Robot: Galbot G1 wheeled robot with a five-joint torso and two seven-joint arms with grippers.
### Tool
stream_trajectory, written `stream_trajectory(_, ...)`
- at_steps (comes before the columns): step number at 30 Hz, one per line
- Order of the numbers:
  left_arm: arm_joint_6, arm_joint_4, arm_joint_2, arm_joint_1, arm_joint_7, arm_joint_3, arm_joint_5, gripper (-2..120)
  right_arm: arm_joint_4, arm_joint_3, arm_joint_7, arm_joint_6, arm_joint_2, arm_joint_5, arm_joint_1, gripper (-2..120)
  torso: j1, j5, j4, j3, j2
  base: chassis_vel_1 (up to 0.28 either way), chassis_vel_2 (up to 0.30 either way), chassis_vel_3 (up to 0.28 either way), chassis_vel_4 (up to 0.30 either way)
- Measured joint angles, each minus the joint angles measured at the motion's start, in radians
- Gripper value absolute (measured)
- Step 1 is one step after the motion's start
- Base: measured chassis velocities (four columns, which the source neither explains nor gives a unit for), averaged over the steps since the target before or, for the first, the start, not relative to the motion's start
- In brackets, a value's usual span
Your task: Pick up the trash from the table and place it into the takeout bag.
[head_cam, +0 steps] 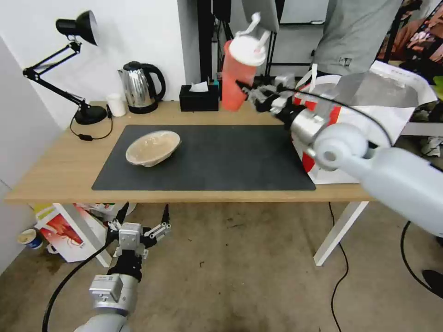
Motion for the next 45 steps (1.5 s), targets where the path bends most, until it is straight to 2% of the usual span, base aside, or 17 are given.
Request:
stream_trajectory(14,0.000,0.000,0.000,0.000,0.000,0.000,0.000,100,0.038,0.231,-0.038,-0.010,-0.123,0.012,-0.157,4,0.000,-0.0001,0.0000,0.000,0.000,0.000,0.000,0.000,0.000)
stream_trajectory(16,0.000,0.000,0.000,0.000,0.000,0.000,0.000,100,0.041,0.300,-0.047,-0.010,-0.140,0.010,-0.223,4,0.000,-0.0002,0.0001,0.000,0.000,0.000,0.000,0.000,0.000)
stream_trajectory(19,0.000,0.000,0.000,0.000,0.000,0.000,0.000,100,0.040,0.353,-0.056,-0.010,-0.150,0.006,-0.267,4,0.000,0.0006,0.0000,0.000,0.000,0.000,0.000,0.000,0.000)
stream_trajectory(20,0.000,0.000,0.000,0.000,0.000,0.000,0.000,100,0.039,0.389,-0.062,-0.010,-0.158,0.003,-0.296,4,0.000,-0.0004,0.0000,0.000,0.000,0.000,0.000,0.000,0.000)
stream_trajectory(22,0.000,0.000,0.000,0.000,0.000,0.000,0.000,100,0.038,0.400,-0.064,-0.010,-0.161,0.003,-0.306,4,0.000,-0.0005,-0.0001,0.000,0.000,0.000,0.000,0.000,0.000)
stream_trajectory(26,0.000,0.000,0.000,0.000,0.000,0.000,0.000,100,0.016,0.521,-0.086,-0.003,-0.179,-0.016,-0.398,4,0.000,-0.0005,-0.0001,0.000,0.000,0.000,0.000,0.000,0.000)
stream_trajectory(34,0.000,0.000,0.000,0.000,0.000,0.000,0.000,100,-0.044,0.596,-0.107,0.019,-0.176,-0.073,-0.457,4,0.000,-0.0001,0.0000,0.000,0.000,0.000,0.000,0.000,0.000)
stream_trajectory(45,0.000,0.000,0.000,0.000,0.000,0.000,0.000,100,-0.159,0.615,-0.130,0.051,-0.135,-0.150,-0.479,4,0.000,-0.0001,0.0000,0.000,0.000,0.000,0.000,0.000,0.000)
